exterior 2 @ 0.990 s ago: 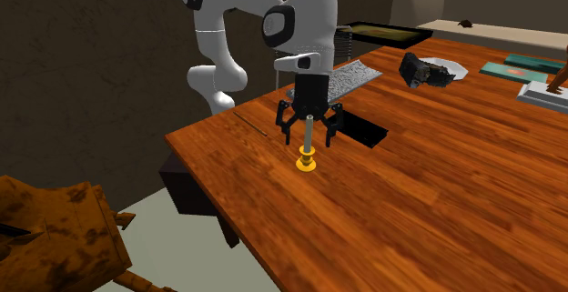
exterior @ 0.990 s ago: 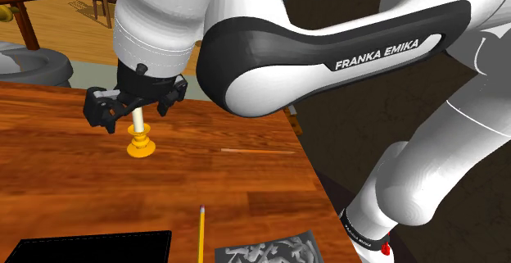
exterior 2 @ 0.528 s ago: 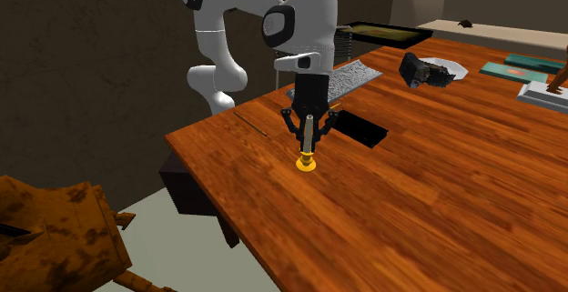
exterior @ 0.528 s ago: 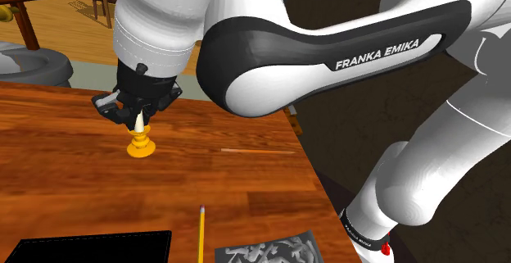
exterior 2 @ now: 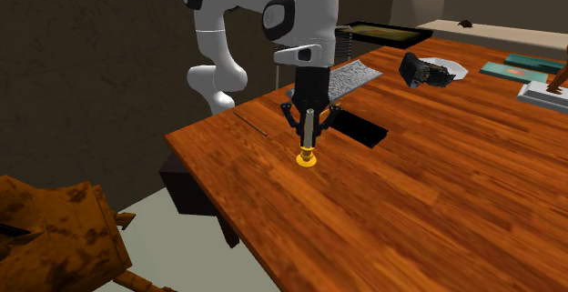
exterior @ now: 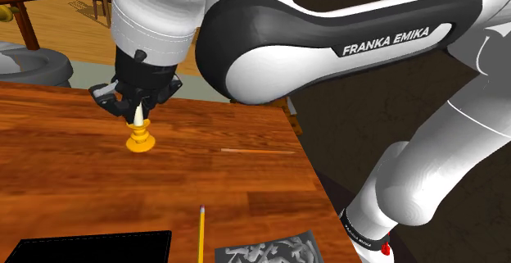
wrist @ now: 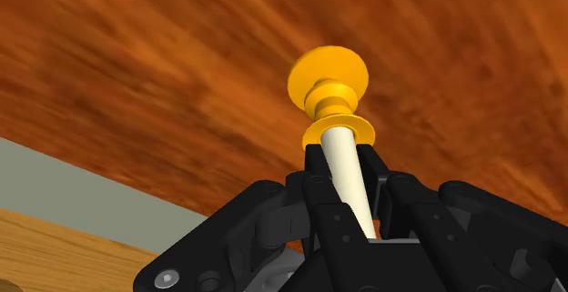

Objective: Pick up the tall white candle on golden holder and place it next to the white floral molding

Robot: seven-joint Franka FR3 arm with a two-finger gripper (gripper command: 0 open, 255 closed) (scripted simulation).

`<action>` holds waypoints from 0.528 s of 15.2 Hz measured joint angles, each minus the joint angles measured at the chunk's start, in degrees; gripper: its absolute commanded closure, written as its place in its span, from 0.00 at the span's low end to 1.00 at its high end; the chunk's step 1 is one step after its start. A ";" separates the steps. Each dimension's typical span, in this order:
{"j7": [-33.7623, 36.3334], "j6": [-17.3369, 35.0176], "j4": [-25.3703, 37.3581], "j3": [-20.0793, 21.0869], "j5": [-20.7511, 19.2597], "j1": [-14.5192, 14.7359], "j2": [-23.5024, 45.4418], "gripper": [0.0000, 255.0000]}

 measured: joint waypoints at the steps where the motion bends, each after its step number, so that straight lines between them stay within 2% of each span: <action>1: -0.31 -0.76 0.76 -0.04 0.21 0.02 -0.07 1.00; 8: -2.22 -5.55 5.46 -0.35 1.39 0.06 -0.51 1.00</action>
